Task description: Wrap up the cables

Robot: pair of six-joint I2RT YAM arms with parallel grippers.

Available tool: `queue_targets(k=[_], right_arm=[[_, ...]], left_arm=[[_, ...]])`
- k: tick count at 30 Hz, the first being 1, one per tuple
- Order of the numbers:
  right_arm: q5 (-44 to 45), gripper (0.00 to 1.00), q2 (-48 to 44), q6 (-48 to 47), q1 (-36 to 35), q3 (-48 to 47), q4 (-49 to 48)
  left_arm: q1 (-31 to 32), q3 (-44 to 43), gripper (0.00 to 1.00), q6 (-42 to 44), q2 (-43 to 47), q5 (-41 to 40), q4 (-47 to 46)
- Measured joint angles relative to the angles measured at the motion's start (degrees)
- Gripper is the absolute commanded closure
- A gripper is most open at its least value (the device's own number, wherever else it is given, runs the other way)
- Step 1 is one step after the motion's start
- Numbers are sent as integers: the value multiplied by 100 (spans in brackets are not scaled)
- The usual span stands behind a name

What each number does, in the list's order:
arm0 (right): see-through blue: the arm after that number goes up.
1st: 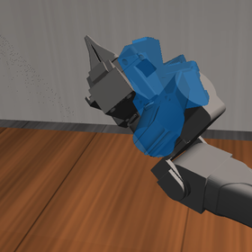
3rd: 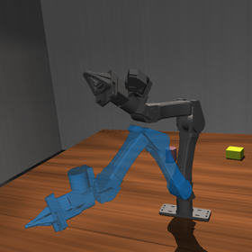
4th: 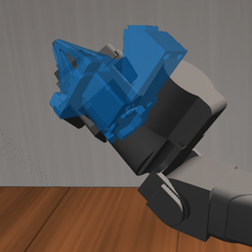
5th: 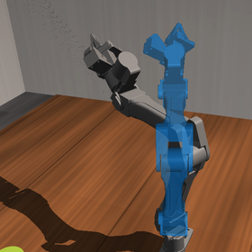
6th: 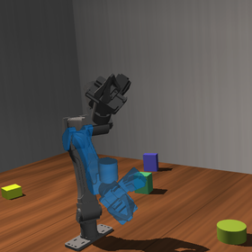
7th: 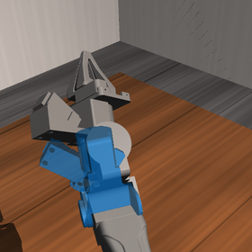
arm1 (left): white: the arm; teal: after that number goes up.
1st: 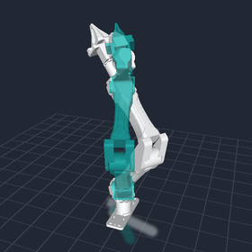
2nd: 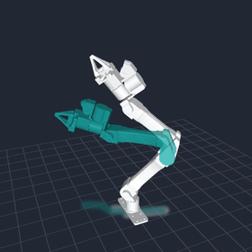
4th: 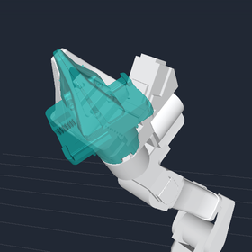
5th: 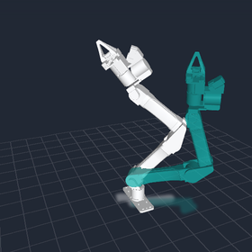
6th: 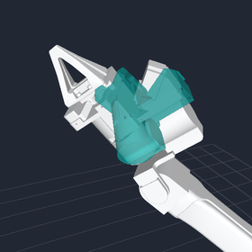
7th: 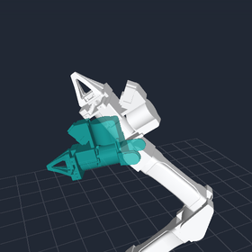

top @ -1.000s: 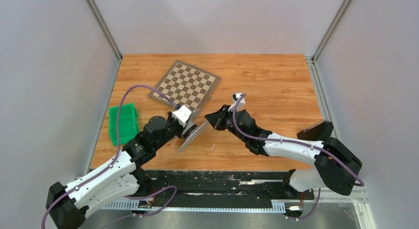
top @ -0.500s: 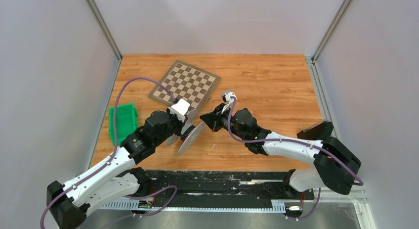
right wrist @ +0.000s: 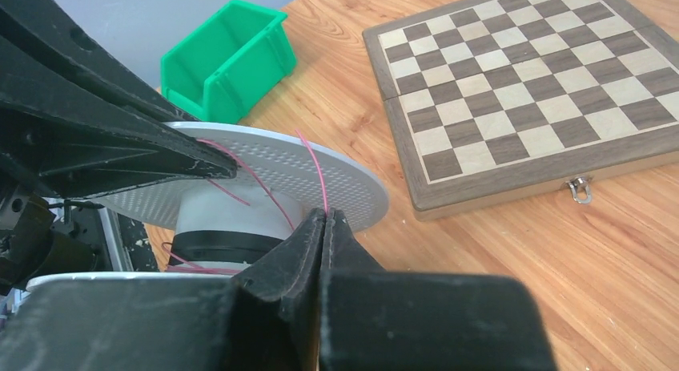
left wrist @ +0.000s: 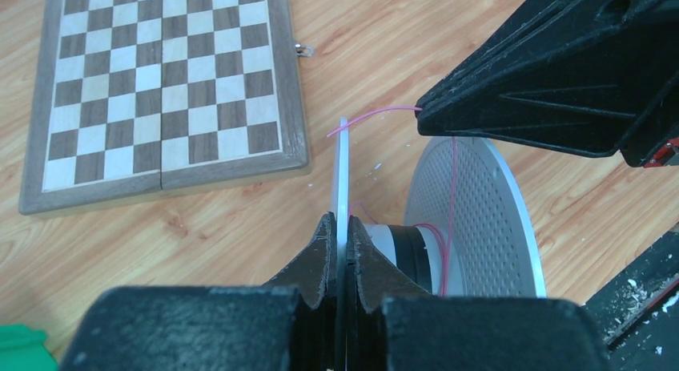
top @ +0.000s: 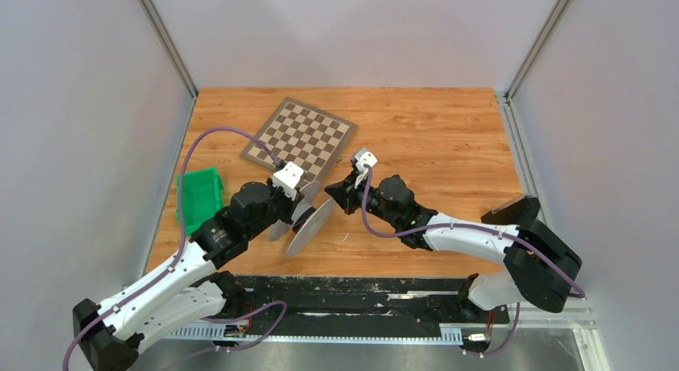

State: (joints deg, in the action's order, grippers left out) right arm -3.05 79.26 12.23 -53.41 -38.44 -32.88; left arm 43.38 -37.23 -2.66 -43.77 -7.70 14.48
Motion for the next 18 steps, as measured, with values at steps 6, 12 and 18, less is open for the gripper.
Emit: queue_targets(k=[6,12,18], right_arm=[[-22,100,2,9,37,-33,-72],[-245,100,-68,-444,50,627,-1235],[-629,100,-203,-1335,61,817,-1637]], left_arm=[[2,212,100,-7,284,-149,-229],[0,219,100,-7,289,-24,-254],[-160,221,100,-125,444,297,-236]])
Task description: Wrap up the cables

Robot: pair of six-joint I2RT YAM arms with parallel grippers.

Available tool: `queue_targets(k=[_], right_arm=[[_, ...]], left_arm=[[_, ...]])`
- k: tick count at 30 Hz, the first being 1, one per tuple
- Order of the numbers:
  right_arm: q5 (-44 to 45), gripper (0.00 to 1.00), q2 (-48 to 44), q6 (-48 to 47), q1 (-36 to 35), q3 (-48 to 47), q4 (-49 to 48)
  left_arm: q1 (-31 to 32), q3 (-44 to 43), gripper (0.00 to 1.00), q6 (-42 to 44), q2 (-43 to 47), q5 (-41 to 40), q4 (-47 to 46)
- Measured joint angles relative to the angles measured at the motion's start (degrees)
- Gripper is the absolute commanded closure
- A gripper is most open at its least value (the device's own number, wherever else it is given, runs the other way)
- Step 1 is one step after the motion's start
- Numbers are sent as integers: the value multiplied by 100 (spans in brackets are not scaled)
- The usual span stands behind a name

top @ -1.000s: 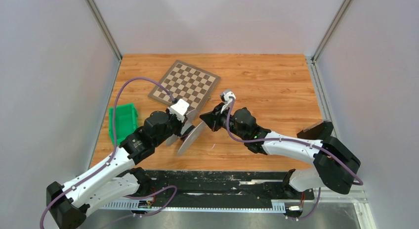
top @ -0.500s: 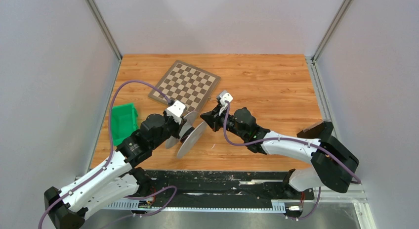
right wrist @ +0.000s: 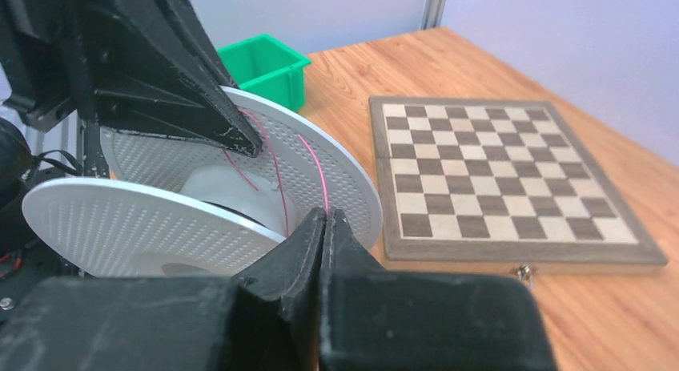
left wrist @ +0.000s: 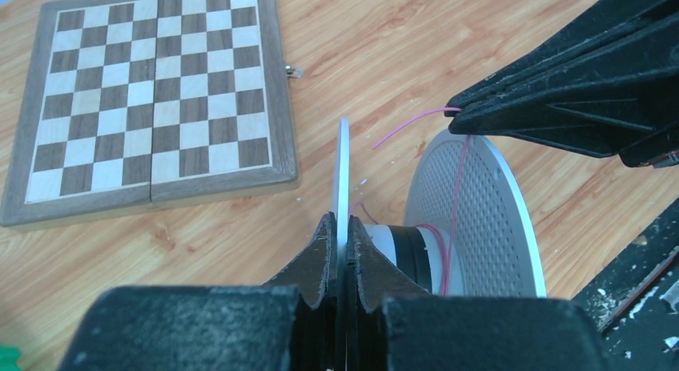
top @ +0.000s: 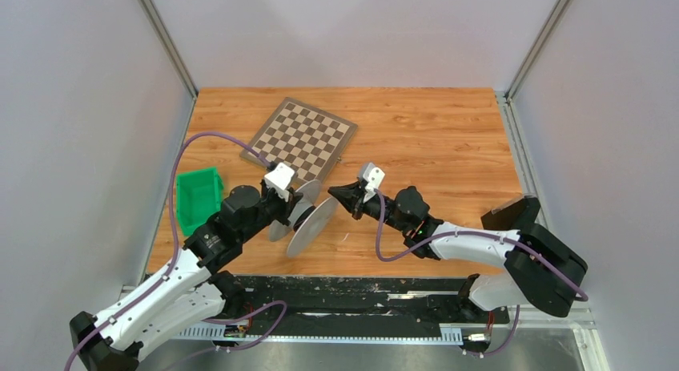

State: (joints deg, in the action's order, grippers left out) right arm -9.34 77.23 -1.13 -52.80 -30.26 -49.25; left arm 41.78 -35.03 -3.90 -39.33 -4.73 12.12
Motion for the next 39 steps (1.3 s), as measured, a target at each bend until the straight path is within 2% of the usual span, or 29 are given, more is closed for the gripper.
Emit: queue_targets(k=[8,16,26,30,34,39], right_arm=[[-140,100,-50,-761,0,-59,140],[-17,100,199,-1010,22,-671,1187],[105,100,581,-33,39,-920,1825],[81,94,708,173,57,-960,1829],[63,92,879,516,109,-1067,1928],[-151,100,1102,1368,177,-1403,2356]], left_arm=[[-175,0,100,-136,87,295,20],[-197,186,100,212,328,745,-133],[-205,619,100,798,531,765,-369],[-205,623,100,927,531,765,-328],[-205,627,100,1043,531,774,-289],[-201,640,100,1375,540,994,-260]])
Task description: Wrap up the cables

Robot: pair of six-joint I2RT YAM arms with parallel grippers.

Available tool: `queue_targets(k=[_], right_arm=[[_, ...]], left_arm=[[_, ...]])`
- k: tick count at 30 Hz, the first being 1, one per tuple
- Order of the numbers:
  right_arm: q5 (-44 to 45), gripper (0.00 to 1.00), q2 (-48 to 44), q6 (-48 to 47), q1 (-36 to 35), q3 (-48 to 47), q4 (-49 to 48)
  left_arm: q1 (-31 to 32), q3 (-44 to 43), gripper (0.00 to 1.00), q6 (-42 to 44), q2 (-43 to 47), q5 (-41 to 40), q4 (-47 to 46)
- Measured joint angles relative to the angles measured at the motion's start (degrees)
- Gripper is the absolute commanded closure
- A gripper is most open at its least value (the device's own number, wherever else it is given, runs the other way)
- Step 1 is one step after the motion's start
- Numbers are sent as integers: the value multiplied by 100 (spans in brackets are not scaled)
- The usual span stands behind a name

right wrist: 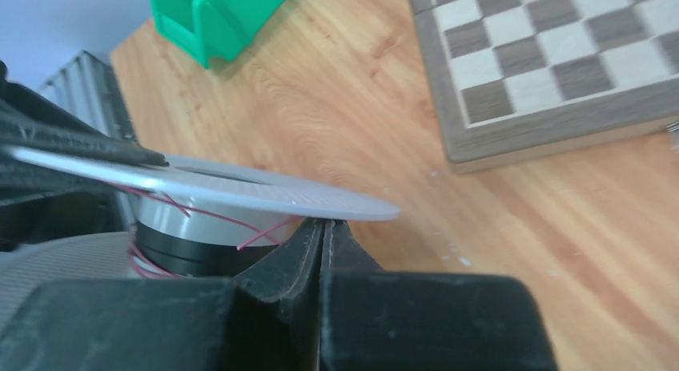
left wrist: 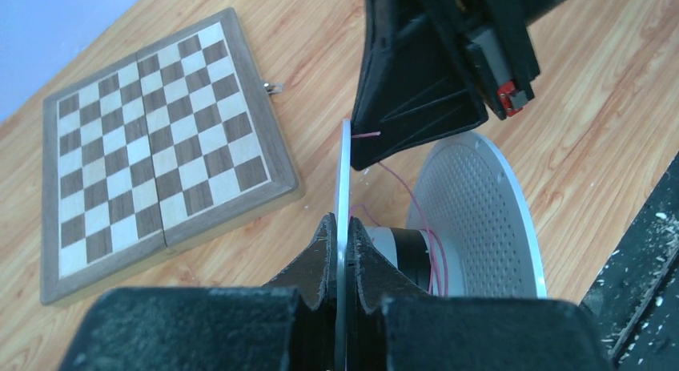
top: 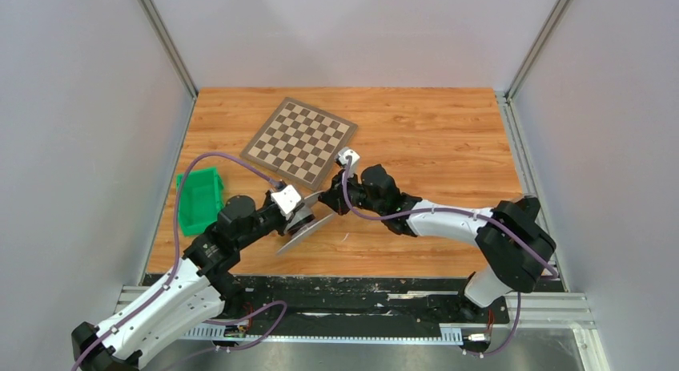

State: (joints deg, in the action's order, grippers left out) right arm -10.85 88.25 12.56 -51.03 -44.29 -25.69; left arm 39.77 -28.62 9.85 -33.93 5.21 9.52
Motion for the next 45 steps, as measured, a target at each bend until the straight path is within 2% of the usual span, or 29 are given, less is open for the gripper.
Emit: queue_targets(k=[6,11,15,21,25,30,45], right_arm=[[-837,100,369,1801,118,-315,258],[-992,100,444,2988,229,-315,297],[-990,100,435,3578,258,-308,332],[-861,100,254,3963,260,-236,579],[-855,93,225,4122,260,-160,527],[-859,90,234,4256,262,-42,426],[-719,92,125,4343,278,208,354]], left_arm=[[9,299,100,686,168,372,-461],[9,319,100,1008,219,485,-479],[46,319,100,1255,245,479,-485],[129,319,100,1419,243,481,-535],[146,319,100,1438,229,466,-546],[164,319,100,1434,138,459,-533],[216,306,100,1434,-9,509,-531]])
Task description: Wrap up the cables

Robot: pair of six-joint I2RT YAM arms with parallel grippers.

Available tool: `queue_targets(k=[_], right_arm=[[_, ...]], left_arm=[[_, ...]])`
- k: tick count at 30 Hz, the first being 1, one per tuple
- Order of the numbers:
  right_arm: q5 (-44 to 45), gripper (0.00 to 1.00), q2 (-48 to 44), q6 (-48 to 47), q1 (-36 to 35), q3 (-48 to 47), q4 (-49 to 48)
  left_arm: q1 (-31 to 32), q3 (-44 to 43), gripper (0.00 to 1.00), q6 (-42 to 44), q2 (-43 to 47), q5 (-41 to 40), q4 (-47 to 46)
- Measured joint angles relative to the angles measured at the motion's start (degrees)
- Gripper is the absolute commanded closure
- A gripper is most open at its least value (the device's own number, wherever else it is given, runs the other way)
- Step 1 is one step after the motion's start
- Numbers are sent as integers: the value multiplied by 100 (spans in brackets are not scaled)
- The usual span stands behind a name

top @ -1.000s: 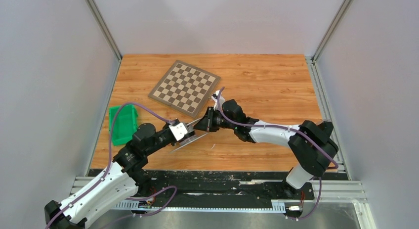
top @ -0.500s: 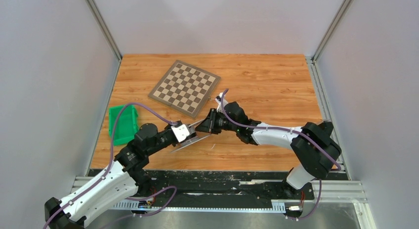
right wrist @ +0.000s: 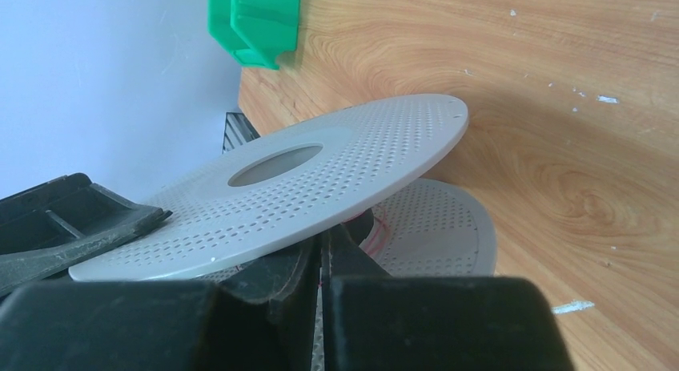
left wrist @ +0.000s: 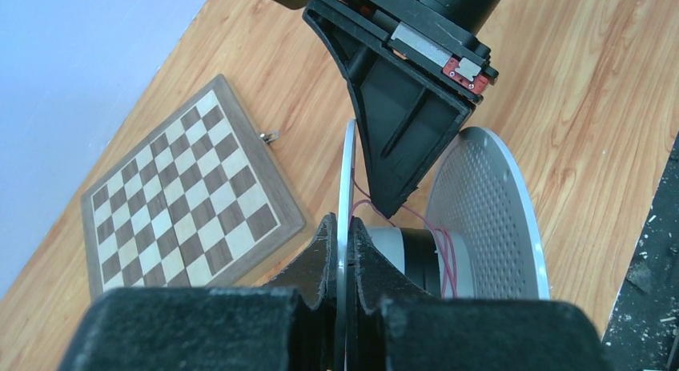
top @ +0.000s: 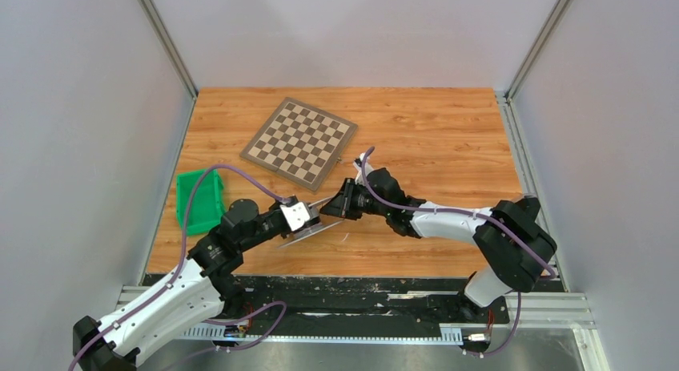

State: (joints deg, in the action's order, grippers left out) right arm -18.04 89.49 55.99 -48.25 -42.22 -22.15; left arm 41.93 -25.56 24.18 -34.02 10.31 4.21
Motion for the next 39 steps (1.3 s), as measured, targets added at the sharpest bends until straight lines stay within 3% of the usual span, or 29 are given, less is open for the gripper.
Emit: queue_targets(k=[14,27,39], right_arm=[[216,89,-90,302,7,201,-127],[413,74,-378,234,7,269,-13],[566,67,-826,-127,7,330,227]], left_arm=[[11,0,100,-2,-17,70,-22],[11,-11,100,-7,-22,79,-90],[11,-76,100,-26,-127,74,-256]])
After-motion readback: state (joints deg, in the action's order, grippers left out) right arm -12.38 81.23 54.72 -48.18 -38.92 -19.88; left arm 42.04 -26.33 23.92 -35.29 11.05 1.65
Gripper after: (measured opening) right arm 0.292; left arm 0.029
